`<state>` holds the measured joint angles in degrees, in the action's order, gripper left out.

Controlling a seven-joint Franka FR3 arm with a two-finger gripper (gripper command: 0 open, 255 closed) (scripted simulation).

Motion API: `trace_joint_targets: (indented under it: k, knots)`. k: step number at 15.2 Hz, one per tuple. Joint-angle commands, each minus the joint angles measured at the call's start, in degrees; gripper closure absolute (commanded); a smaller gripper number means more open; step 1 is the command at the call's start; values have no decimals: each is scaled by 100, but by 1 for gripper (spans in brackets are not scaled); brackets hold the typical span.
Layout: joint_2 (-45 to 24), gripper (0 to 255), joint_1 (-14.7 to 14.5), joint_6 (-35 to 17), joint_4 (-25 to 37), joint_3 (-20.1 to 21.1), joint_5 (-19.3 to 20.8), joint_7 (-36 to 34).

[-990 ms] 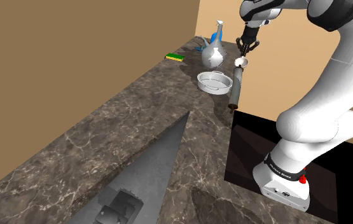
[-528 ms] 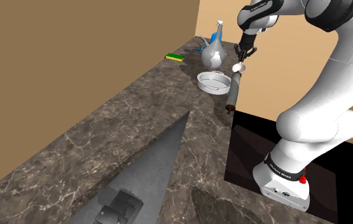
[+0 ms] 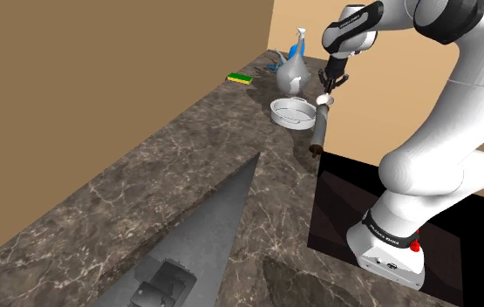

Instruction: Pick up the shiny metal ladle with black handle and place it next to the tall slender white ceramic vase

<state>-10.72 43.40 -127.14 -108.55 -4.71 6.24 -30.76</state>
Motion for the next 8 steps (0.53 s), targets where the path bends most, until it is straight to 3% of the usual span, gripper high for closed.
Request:
trace_joint_targets:
  k: [1, 8]
  knots:
    - [-55, 255, -2, -156, -102, 1, 6, -21]
    - [-291, 255, 3, -637, -349, -5, 25, -70]
